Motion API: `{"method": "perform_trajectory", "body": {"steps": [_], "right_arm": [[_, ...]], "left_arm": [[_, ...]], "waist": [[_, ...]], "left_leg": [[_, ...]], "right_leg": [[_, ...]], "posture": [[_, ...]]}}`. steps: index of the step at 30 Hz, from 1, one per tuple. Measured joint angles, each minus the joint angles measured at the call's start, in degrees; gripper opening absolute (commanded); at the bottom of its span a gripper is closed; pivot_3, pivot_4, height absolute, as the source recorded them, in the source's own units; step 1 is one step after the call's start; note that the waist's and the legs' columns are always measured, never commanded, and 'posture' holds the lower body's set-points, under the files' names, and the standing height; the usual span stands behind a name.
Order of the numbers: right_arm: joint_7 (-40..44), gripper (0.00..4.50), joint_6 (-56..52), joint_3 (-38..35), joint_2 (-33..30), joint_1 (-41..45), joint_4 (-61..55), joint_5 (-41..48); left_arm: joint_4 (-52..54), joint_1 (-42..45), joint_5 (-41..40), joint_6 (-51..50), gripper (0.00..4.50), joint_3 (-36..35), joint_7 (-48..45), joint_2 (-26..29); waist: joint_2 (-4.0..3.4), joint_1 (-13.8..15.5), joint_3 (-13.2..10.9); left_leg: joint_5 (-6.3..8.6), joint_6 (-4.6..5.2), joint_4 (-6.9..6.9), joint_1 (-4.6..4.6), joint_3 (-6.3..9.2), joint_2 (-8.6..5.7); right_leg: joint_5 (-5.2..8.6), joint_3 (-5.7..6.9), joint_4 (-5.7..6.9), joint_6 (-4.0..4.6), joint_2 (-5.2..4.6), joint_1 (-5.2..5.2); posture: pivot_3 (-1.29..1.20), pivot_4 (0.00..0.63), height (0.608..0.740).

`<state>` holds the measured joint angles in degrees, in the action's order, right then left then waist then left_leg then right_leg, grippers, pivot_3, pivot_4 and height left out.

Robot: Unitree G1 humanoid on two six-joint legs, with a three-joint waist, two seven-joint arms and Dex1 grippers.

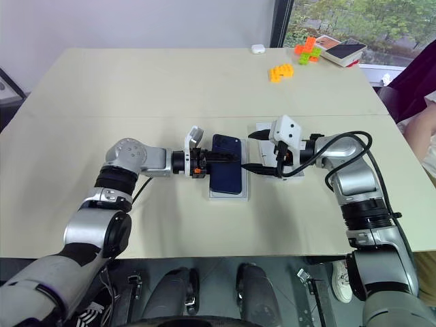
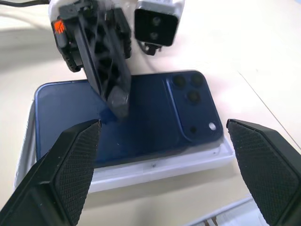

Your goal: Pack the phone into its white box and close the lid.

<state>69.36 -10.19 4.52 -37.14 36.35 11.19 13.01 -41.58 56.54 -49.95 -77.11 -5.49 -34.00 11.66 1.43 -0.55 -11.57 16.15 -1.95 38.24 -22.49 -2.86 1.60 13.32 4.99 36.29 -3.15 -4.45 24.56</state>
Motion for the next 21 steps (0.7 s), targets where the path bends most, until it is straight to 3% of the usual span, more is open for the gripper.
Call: {"method": "perform_trajectory", "body": {"steps": [14, 21], "right_arm": [[-1.04, 4.50, 0.62, 0.98, 1.36, 1.00, 1.49, -0.91], [-1.43, 4.50, 1.61, 1.29, 2.01, 1.55, 2.05, -1.34]], "left_arm": [[10.95, -0.34, 3.14, -7.38, 3.63, 0.04, -3.22, 6.48], [10.48, -1.26, 3.56, -8.52, 3.63, -1.68, -2.73, 4.38]], "waist": [[0.00, 0.09, 0.00], [0.00, 0.05, 0.00]], "left_leg": [[-0.02, -0.03, 0.00, -0.01, 0.00, 0.04], [-0.02, -0.03, 0.02, 0.00, 0.02, 0.01]], "right_leg": [[0.00, -0.02, 0.07, 0.00, -0.09, 0.02], [0.00, -0.01, 0.11, 0.00, -0.04, 0.02]], "posture": [[0.00, 0.150, 0.740], [0.00, 0.150, 0.740]]}}
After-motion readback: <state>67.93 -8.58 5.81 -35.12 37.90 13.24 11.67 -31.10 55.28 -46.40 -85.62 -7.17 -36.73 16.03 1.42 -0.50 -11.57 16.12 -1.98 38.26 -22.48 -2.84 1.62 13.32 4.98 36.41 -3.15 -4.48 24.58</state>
